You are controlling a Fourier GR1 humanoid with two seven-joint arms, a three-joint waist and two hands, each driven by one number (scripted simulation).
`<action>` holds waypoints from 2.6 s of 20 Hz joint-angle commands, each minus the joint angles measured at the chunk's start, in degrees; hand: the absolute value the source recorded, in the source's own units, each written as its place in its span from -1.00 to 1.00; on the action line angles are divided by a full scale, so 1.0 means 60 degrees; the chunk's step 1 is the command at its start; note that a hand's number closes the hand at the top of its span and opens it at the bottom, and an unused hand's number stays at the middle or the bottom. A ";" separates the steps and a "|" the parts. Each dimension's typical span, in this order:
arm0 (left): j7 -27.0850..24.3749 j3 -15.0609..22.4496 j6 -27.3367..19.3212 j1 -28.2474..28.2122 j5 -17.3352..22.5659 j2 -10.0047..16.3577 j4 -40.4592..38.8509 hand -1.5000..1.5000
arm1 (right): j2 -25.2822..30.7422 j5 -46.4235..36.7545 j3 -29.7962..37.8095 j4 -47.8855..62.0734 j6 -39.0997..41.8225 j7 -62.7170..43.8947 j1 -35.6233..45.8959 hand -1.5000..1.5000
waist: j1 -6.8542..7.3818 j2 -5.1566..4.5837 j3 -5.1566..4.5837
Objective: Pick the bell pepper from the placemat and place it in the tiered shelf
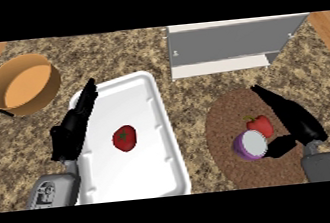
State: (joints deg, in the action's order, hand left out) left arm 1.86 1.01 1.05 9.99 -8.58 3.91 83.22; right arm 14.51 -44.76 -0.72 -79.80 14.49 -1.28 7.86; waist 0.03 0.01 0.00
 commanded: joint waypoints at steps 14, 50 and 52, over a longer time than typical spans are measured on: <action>0.0300 -0.0136 0.0127 0.0145 -0.0054 0.0064 0.0051 0.00 | -0.1553 -0.2079 -0.1584 -0.0854 -0.0538 -0.1641 -0.0006 1.00 | 0.0012 0.0024 -0.0006; 0.0172 -0.0148 0.0039 0.0238 -0.0085 -0.0024 0.0084 0.00 | -0.2412 -0.3829 -0.5654 -0.2983 -0.3890 -1.3451 0.7538 1.00 | -0.0030 0.0100 -0.0007; 0.0188 -0.0387 0.0180 0.0582 -0.0004 0.0196 -0.0396 0.00 | -0.2412 -0.3890 -0.5062 -0.2667 -0.3567 -1.3051 0.7840 1.00 | -0.0072 0.0050 -0.0009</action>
State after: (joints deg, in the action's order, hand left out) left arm 1.60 -0.11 1.72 11.13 -9.05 4.07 81.70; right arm 0.74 -65.15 -34.88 -96.34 -12.55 -69.54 51.60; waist -0.04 0.47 -0.08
